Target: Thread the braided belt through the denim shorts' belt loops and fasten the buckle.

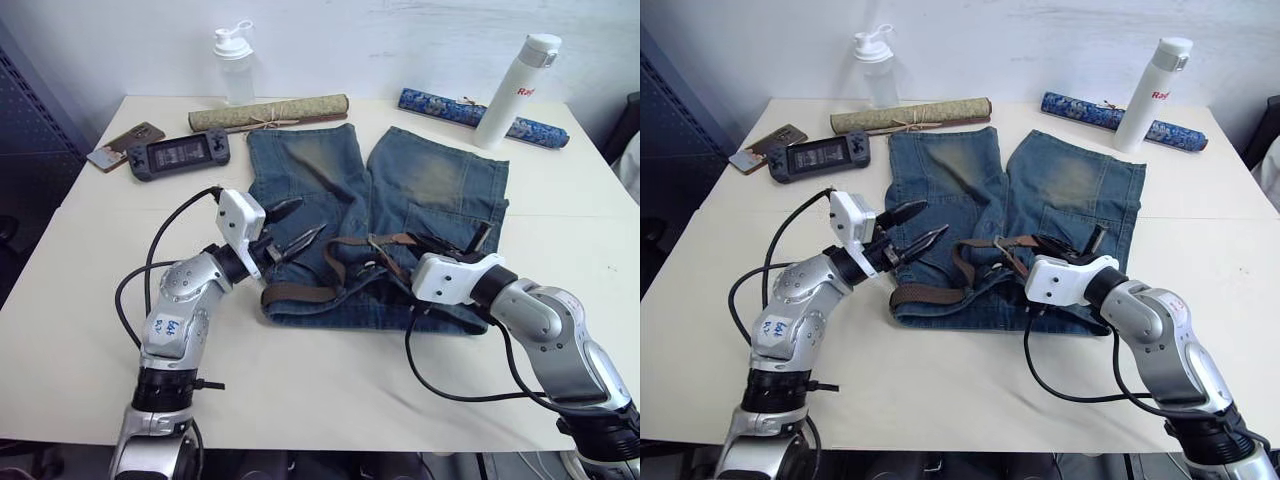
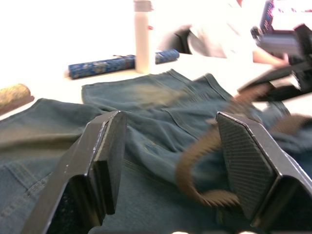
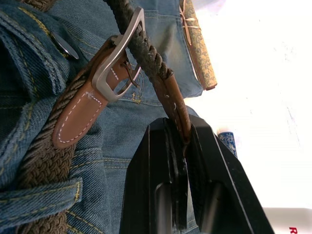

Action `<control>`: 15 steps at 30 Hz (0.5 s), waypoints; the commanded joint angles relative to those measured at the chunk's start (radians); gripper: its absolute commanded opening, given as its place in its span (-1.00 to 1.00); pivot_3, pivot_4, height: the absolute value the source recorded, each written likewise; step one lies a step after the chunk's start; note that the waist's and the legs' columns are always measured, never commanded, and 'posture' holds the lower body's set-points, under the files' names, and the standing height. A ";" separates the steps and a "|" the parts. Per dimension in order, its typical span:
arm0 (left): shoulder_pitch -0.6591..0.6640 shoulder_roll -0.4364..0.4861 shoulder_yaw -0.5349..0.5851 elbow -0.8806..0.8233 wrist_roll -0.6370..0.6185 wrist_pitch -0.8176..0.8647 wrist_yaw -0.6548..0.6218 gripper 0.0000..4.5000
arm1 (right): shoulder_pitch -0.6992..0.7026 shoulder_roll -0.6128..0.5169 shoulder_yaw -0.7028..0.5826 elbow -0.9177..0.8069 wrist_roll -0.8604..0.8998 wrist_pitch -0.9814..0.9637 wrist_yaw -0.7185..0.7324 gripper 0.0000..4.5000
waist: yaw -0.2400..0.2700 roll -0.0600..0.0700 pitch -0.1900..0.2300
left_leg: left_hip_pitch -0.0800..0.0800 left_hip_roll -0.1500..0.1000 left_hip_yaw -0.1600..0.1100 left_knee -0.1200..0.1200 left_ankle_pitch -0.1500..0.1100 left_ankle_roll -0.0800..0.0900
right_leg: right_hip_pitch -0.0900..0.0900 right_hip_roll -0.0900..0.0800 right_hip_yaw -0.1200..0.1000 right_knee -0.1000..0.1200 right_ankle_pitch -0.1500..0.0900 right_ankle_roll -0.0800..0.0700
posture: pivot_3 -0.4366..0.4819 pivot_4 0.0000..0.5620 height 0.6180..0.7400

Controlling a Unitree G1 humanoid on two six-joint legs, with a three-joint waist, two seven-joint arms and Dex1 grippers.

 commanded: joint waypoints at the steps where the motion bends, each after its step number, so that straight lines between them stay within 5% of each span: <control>1: -0.012 -0.009 0.028 0.062 -0.013 0.083 0.075 0.43 | 0.006 0.000 -0.031 -0.044 0.018 -0.024 -0.008 -1.00 | 0.000 0.000 0.000 | 0.000 0.000 0.000 0.000 0.000 0.000 | 0.000 0.000 0.000 0.000 0.000 0.000 | -0.05 -0.47 0.63; 15: -0.006 0.113 -0.190 0.263 0.233 0.007 0.029 0.43 | -0.020 -0.019 -0.146 -0.071 0.172 -0.047 0.020 -1.00 | 0.001 0.000 0.000 | 0.000 0.000 0.000 0.000 0.000 0.000 | 0.000 0.000 0.000 0.000 0.000 0.000 | -0.05 -0.47 0.63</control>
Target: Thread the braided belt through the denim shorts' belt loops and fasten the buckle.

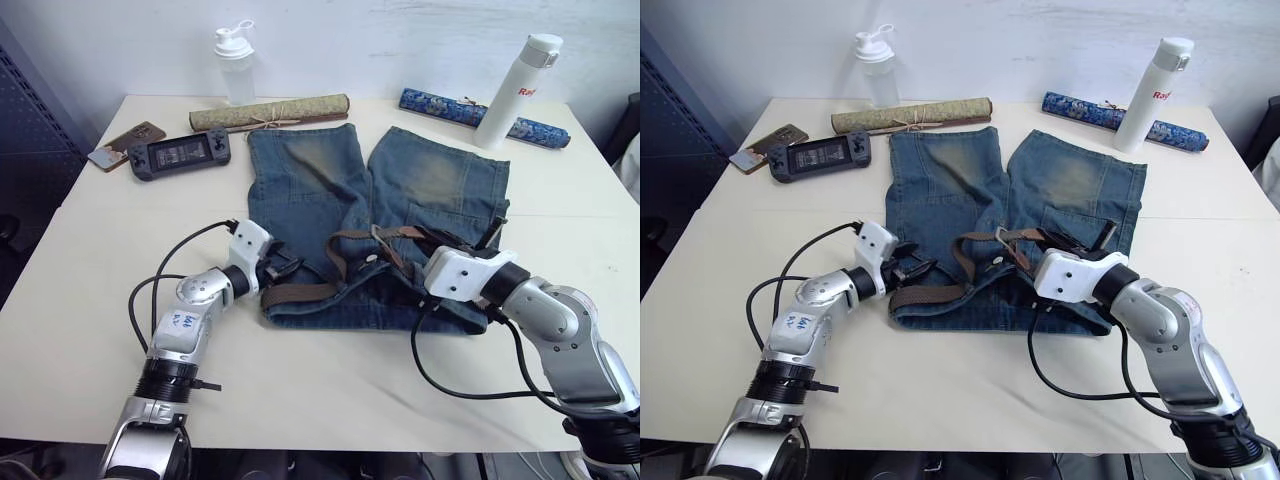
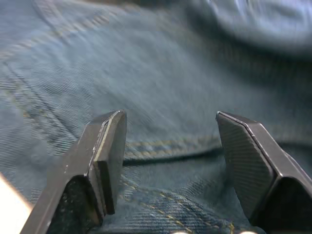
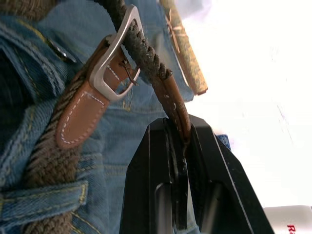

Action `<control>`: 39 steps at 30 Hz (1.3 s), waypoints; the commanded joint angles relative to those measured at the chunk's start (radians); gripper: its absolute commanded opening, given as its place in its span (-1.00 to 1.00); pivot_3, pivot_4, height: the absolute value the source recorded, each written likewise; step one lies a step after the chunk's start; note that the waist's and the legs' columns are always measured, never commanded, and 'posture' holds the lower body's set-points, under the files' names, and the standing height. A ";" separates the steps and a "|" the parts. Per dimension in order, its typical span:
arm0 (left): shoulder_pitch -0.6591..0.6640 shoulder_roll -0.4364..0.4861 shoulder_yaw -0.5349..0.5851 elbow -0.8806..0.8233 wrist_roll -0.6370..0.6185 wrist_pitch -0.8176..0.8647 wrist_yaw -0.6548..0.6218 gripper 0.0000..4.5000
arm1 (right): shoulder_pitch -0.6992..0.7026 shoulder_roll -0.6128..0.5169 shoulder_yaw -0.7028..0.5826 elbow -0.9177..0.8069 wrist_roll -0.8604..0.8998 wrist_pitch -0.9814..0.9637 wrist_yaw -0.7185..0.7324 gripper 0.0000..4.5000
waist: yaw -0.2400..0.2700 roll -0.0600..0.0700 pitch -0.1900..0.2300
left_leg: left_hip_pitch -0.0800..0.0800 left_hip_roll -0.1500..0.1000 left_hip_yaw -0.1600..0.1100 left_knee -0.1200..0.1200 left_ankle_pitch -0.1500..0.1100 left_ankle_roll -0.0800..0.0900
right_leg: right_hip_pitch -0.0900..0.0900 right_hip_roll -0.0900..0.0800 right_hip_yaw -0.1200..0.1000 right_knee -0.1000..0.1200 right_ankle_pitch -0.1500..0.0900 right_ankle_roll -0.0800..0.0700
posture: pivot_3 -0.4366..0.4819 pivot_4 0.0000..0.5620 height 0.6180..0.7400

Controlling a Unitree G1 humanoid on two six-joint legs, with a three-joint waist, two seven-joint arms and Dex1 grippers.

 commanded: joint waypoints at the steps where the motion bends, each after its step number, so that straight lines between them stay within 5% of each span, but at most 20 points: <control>1: 0.014 0.029 -0.052 0.016 0.058 -0.045 -0.032 0.43 | -0.040 -0.021 -0.083 -0.053 0.082 -0.020 0.014 -1.00 | -0.001 0.000 0.000 | 0.000 0.000 0.000 0.000 0.000 0.000 | 0.000 0.000 0.000 0.000 0.000 0.000 | -0.05 -0.47 0.63; 20: 0.095 0.097 -0.102 0.016 0.119 -0.133 -0.098 0.43 | -0.287 -0.088 -0.268 0.060 0.291 0.094 0.011 -1.00 | -0.003 0.000 0.000 | 0.001 0.000 0.001 -0.001 0.000 0.000 | 0.000 -0.001 0.000 0.000 0.000 0.000 | -0.05 -0.47 0.63; 30: 0.099 0.097 -0.101 0.029 0.131 -0.161 -0.086 0.43 | -0.411 -0.002 -0.271 0.011 0.394 0.237 -0.073 -1.00 | -0.003 0.000 0.000 | 0.001 0.000 0.001 -0.001 0.000 0.000 | 0.000 -0.002 0.000 0.001 0.000 0.000 | -0.05 -0.47 0.63; 39: 0.101 0.087 -0.025 -0.031 0.066 -0.175 -0.074 0.43 | -0.359 0.011 -0.156 -0.049 0.371 0.243 -0.036 -1.00 | -0.006 0.000 0.000 | 0.001 0.001 0.001 -0.001 0.000 0.000 | -0.001 -0.002 0.001 0.001 0.000 0.000 | -0.05 -0.47 0.63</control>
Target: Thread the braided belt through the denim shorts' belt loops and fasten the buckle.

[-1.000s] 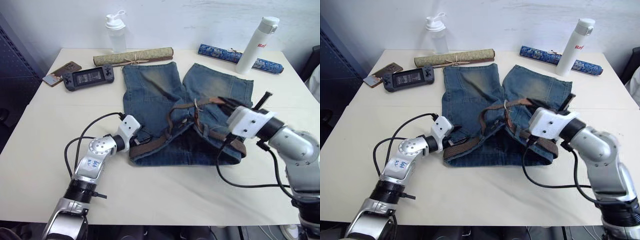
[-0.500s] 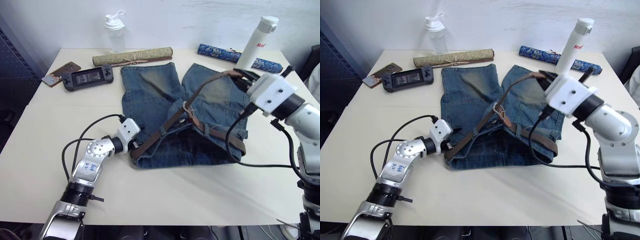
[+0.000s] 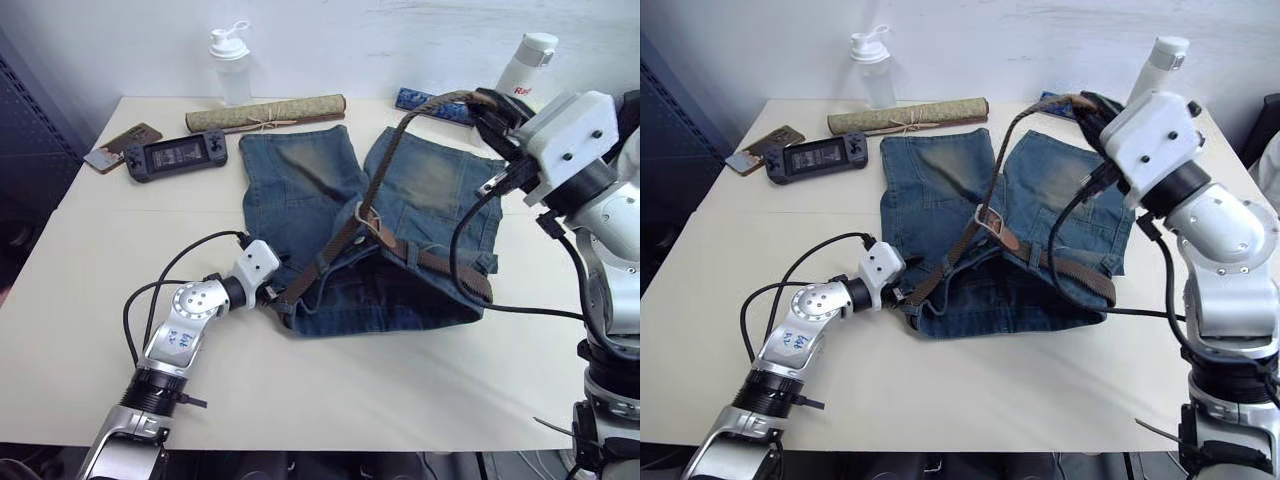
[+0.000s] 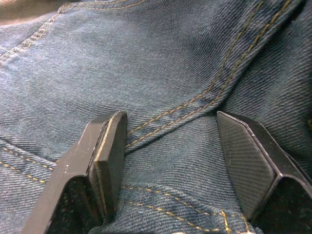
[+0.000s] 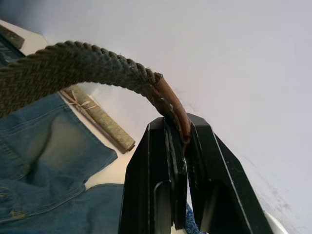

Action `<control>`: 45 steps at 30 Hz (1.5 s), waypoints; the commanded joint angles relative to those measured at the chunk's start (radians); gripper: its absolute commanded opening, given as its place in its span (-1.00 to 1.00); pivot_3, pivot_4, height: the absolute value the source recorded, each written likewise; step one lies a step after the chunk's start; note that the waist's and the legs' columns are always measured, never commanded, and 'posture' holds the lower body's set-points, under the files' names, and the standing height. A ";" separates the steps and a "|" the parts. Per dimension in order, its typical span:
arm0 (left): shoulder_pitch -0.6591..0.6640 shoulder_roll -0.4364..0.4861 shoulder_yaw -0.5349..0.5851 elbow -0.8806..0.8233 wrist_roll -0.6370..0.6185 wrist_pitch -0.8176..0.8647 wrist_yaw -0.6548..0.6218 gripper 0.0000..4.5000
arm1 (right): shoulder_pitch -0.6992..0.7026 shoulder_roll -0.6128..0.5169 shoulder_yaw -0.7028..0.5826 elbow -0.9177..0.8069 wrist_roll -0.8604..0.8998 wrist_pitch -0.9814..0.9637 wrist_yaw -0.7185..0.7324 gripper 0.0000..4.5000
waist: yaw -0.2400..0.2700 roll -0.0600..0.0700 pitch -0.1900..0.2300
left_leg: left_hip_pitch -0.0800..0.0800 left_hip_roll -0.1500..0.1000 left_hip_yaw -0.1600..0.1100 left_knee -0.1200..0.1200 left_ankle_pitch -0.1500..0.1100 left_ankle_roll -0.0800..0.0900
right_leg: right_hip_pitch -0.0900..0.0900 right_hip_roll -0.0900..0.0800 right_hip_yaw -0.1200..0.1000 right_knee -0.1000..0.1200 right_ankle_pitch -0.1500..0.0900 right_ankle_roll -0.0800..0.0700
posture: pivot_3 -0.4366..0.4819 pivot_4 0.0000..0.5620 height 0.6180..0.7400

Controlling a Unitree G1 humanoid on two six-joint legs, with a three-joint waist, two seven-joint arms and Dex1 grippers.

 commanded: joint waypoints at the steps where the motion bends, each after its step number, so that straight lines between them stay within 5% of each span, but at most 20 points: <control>1: 0.039 0.007 0.036 -0.043 -0.028 0.027 -0.007 0.43 | 0.003 -0.001 0.012 -0.048 -0.015 -0.016 -0.007 -1.00 | -0.006 0.000 0.000 | 0.000 0.000 0.000 0.000 0.000 0.000 | 0.000 0.000 0.000 0.000 0.000 0.000 | -0.05 -0.47 0.63; 5: 0.082 0.021 0.090 -0.139 -0.073 0.065 -0.009 0.43 | 0.035 -0.003 0.051 -0.052 -0.039 -0.030 0.003 -1.00 | -0.016 0.000 0.000 | 0.000 0.000 0.000 -0.001 0.000 0.000 | -0.001 0.000 0.000 -0.001 0.000 0.000 | -0.05 -0.47 0.63; 9: 0.145 0.037 0.171 -0.277 -0.165 0.124 -0.027 0.92 | 0.068 0.000 0.083 -0.049 -0.061 -0.049 0.011 -1.00 | -0.022 0.000 0.000 | -0.001 0.001 0.000 -0.001 0.000 0.000 | -0.001 0.000 0.000 -0.001 0.000 0.000 | -0.05 -0.47 0.63; 14: 0.282 0.047 0.299 -0.521 -0.530 0.410 -0.084 0.97 | 0.108 -0.011 0.122 -0.044 -0.094 -0.089 0.029 -1.00 | -0.023 0.000 0.000 | -0.001 0.001 0.000 -0.001 0.000 0.000 | -0.001 -0.002 0.001 -0.001 0.000 0.000 | -0.05 -0.47 0.63; 17: 0.369 0.116 0.267 -0.641 -0.644 0.512 -0.155 0.97 | 0.128 -0.013 0.146 -0.036 -0.116 -0.117 0.044 -1.00 | -0.023 0.001 0.001 | 0.000 0.002 0.000 -0.001 -0.001 -0.001 | 0.000 -0.004 0.002 -0.003 0.000 0.000 | -0.05 -0.47 0.63; 19: 0.366 0.119 0.205 -0.690 -0.614 0.509 -0.137 0.97 | 0.133 -0.011 0.171 -0.032 -0.137 -0.131 0.050 -1.00 | -0.017 0.001 0.001 | 0.000 0.002 -0.001 0.000 -0.001 -0.001 | 0.000 -0.003 0.002 -0.006 0.000 -0.001 | -0.05 -0.47 0.63; 23: 0.237 -0.059 0.163 -0.692 -0.548 0.488 0.107 0.97 | 0.128 -0.011 0.218 -0.029 -0.180 -0.137 0.063 -1.00 | -0.003 0.000 0.000 | 0.000 0.000 -0.001 0.001 -0.001 -0.001 | 0.002 0.000 0.002 -0.006 0.000 -0.001 | -0.05 -0.47 0.63; 29: 0.161 -0.081 0.018 -0.730 -0.187 0.331 0.321 0.97 | 0.112 -0.020 0.275 -0.026 -0.285 -0.151 0.065 -1.00 | -0.003 0.000 0.000 | 0.000 0.001 0.002 -0.001 -0.001 -0.001 | 0.000 0.002 0.001 -0.007 0.000 -0.001 | -0.05 -0.47 0.63; 37: 0.105 -0.080 -0.030 -0.677 -0.060 0.233 0.323 0.97 | 0.114 -0.007 0.315 -0.024 -0.376 -0.181 0.062 -1.00 | 0.003 0.000 0.000 | 0.000 0.002 0.002 0.000 -0.001 -0.001 | 0.000 0.001 0.002 -0.007 0.000 -0.001 | -0.05 -0.47 0.63; 45: 0.056 -0.158 -0.015 -0.672 -0.090 0.309 0.333 0.97 | 0.114 -0.006 0.322 -0.022 -0.415 -0.199 0.061 -1.00 | 0.003 0.000 0.000 | 0.000 0.002 0.002 0.000 -0.001 -0.001 | 0.000 0.001 0.002 -0.007 0.000 -0.001 | -0.05 -0.47 0.63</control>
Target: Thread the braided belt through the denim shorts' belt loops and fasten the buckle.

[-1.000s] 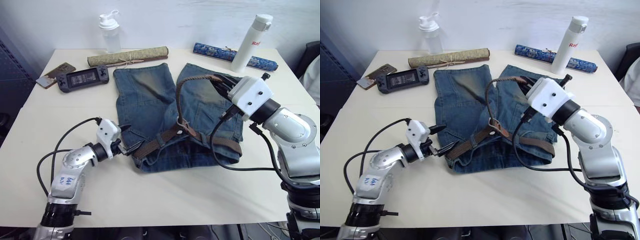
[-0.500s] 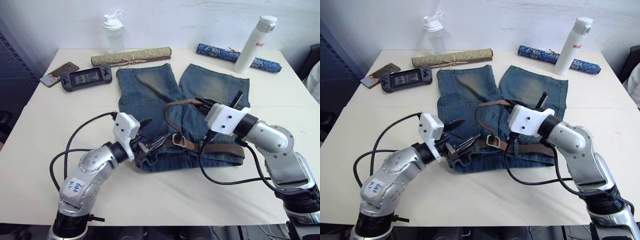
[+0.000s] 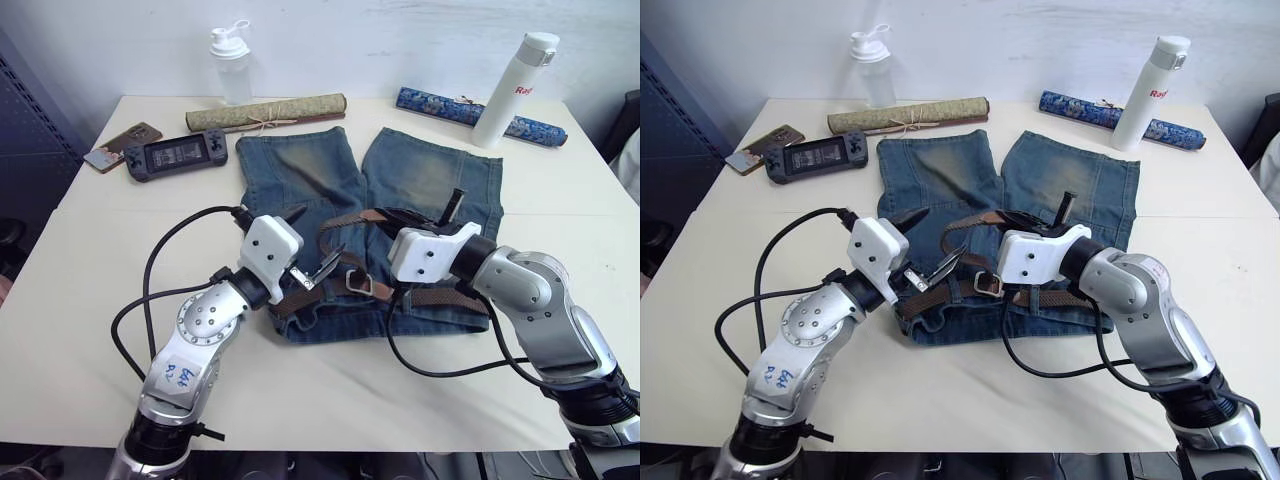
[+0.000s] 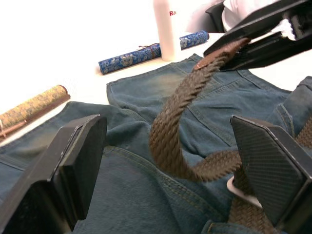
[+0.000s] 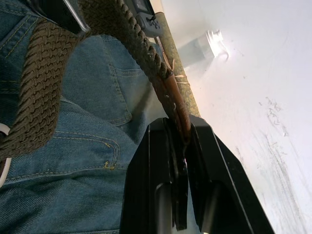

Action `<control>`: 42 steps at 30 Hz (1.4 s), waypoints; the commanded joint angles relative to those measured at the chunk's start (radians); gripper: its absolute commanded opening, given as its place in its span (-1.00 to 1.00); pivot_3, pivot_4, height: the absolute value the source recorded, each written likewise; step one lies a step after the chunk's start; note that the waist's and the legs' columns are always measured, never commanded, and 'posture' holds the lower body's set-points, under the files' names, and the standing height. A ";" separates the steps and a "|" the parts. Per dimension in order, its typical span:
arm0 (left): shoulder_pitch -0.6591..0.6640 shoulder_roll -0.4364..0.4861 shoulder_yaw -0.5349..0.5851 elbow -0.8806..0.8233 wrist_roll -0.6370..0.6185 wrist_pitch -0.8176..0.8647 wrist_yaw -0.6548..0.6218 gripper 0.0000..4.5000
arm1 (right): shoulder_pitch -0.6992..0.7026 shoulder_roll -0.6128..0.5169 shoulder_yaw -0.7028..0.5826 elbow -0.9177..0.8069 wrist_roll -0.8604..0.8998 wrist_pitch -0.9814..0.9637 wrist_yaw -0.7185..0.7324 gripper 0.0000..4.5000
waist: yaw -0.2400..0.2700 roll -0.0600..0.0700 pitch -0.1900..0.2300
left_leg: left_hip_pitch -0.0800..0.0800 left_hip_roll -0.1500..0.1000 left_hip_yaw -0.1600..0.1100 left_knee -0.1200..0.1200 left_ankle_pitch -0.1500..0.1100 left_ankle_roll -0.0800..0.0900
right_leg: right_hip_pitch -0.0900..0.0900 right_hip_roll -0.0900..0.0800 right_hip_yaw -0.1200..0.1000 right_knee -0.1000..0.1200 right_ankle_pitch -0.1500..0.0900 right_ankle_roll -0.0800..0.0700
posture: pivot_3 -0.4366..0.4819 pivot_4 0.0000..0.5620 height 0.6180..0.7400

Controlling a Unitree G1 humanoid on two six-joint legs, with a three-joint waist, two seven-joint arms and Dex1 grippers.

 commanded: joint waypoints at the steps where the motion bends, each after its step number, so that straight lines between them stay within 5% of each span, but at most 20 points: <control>1: -0.022 -0.021 0.011 -0.025 -0.013 0.024 0.003 0.97 | -0.010 0.001 -0.014 -0.016 -0.020 -0.020 -0.003 -1.00 | 0.000 0.000 0.000 | 0.000 0.000 0.000 0.000 0.000 0.000 | 0.000 0.000 0.000 0.000 0.000 0.000 | -0.05 -0.47 0.63; 9: -0.045 0.015 -0.012 -0.016 0.057 0.060 -0.005 0.97 | -0.013 0.011 -0.020 -0.016 -0.027 -0.028 -0.008 -1.00 | -0.001 0.000 0.000 | 0.000 0.000 0.000 0.000 0.000 0.000 | 0.000 0.000 0.000 0.000 0.000 0.000 | -0.05 -0.47 0.63; 12: -0.044 0.010 -0.007 -0.008 0.063 0.051 -0.001 0.61 | -0.014 0.013 -0.022 -0.016 -0.029 -0.031 -0.008 -1.00 | -0.001 0.000 0.000 | 0.000 0.000 0.000 0.000 0.000 0.000 | 0.000 0.000 0.000 0.000 0.000 0.000 | -0.05 -0.47 0.63; 21: -0.038 0.013 -0.007 0.013 0.066 0.039 -0.021 -0.99 | -0.017 0.015 -0.025 -0.012 -0.034 -0.034 -0.009 -1.00 | -0.001 0.000 0.000 | 0.000 0.000 0.000 0.000 0.000 0.000 | 0.000 0.000 0.000 0.000 0.000 0.000 | -0.05 -0.47 0.63; 34: -0.026 -0.029 -0.002 0.043 0.048 0.018 -0.034 -0.99 | -0.008 0.077 -0.056 -0.038 0.022 0.070 -0.010 -1.00 | -0.001 0.000 0.000 | 0.000 0.000 0.000 0.000 0.000 0.000 | 0.000 0.000 0.000 0.000 0.000 0.000 | -0.05 -0.47 0.63; 42: 0.008 -0.093 0.088 0.045 -0.076 0.075 -0.055 -1.00 | 0.041 0.198 -0.188 -0.115 0.200 0.384 -0.010 0.53 | 0.000 0.000 0.000 | 0.000 0.000 -0.001 0.000 0.000 0.000 | 0.000 0.000 0.000 0.000 0.000 0.000 | -0.05 -0.47 0.63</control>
